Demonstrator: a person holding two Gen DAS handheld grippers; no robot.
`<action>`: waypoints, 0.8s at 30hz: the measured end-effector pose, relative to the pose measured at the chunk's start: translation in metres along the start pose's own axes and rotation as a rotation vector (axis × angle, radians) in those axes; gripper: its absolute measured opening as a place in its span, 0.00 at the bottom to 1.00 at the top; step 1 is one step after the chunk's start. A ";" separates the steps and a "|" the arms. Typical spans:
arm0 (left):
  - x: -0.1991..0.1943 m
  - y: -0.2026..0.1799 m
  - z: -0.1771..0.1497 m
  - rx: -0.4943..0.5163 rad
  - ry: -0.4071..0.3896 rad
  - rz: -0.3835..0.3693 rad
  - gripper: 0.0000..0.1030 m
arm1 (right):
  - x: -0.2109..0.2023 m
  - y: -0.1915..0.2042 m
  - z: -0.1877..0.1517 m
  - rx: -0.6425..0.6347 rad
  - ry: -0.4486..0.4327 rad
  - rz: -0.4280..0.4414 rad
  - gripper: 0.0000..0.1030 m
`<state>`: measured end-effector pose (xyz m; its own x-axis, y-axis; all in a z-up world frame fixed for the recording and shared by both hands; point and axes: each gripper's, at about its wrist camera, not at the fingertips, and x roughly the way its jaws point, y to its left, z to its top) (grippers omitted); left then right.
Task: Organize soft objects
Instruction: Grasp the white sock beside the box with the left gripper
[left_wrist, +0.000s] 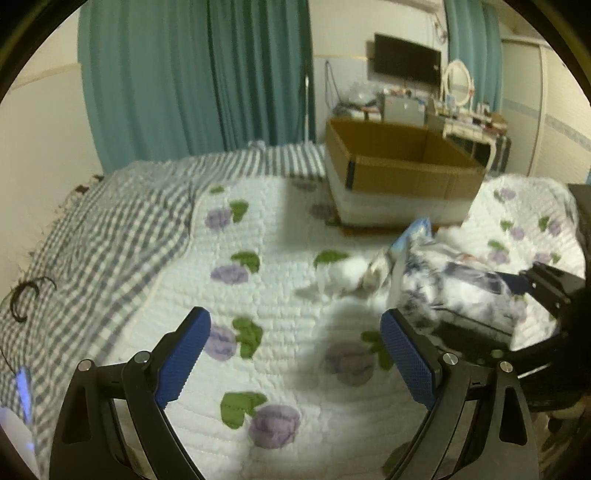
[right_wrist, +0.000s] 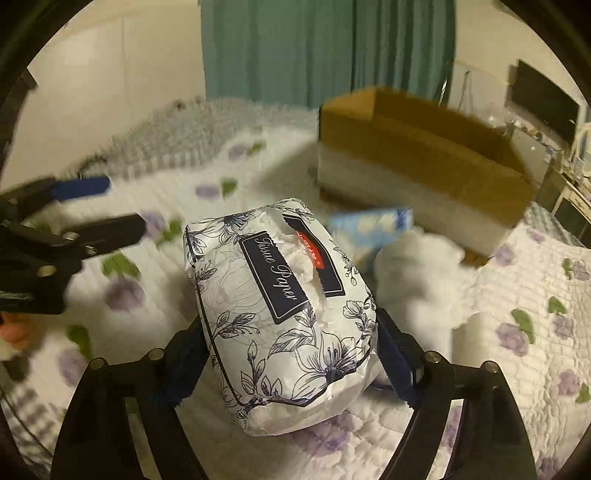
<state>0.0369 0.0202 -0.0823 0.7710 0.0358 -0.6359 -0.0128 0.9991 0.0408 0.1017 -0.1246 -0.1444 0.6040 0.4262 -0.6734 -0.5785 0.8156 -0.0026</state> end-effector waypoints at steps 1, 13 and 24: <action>-0.005 -0.001 0.004 -0.002 -0.017 0.001 0.92 | -0.008 -0.002 0.002 0.011 -0.022 0.001 0.80; -0.005 -0.075 0.041 0.048 -0.048 -0.114 0.92 | -0.100 -0.106 0.010 0.160 -0.145 -0.301 0.80; 0.083 -0.178 0.042 0.140 0.095 -0.139 0.91 | -0.067 -0.165 -0.005 0.261 -0.049 -0.313 0.80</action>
<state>0.1298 -0.1555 -0.1099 0.6957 -0.0936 -0.7122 0.1833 0.9818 0.0500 0.1537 -0.2903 -0.1024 0.7577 0.1545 -0.6341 -0.2078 0.9781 -0.0100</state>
